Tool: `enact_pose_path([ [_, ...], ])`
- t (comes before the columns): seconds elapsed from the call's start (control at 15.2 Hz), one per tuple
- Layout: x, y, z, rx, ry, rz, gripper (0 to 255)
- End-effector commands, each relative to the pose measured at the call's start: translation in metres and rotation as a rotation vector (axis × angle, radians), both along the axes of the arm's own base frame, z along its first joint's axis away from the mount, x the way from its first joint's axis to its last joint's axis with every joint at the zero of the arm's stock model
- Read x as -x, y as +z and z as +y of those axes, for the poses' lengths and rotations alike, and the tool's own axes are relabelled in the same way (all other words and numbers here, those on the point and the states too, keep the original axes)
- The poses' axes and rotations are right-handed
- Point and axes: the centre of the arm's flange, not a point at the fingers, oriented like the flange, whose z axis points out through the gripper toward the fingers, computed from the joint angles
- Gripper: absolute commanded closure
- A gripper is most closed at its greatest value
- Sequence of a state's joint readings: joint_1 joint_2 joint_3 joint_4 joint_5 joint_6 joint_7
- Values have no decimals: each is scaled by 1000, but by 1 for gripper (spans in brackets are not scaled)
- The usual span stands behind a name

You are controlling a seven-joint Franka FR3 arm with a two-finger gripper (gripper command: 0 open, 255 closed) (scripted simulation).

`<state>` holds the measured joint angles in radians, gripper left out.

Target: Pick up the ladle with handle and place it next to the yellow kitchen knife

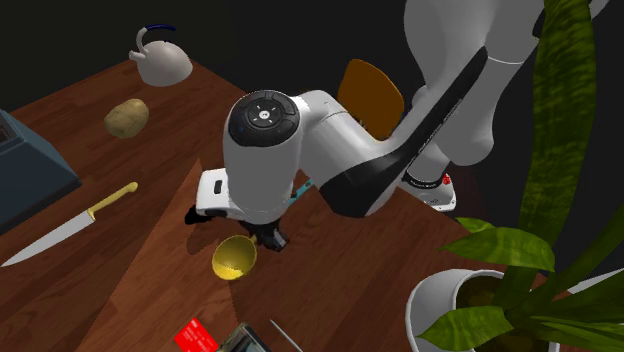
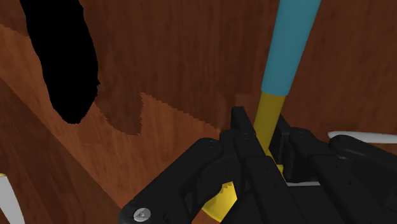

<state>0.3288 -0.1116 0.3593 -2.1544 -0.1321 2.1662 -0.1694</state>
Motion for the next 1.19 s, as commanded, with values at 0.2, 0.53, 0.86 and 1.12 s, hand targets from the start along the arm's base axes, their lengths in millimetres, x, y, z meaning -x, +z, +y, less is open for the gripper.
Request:
enact_pose_path([
  [0.2,-60,0,-20,0,0,0,255],
  [0.53,-123,1,-39,0,0,0,255],
  [0.86,-186,1,-59,0,0,0,255],
  [1.12,-236,2,-74,0,0,0,255],
])
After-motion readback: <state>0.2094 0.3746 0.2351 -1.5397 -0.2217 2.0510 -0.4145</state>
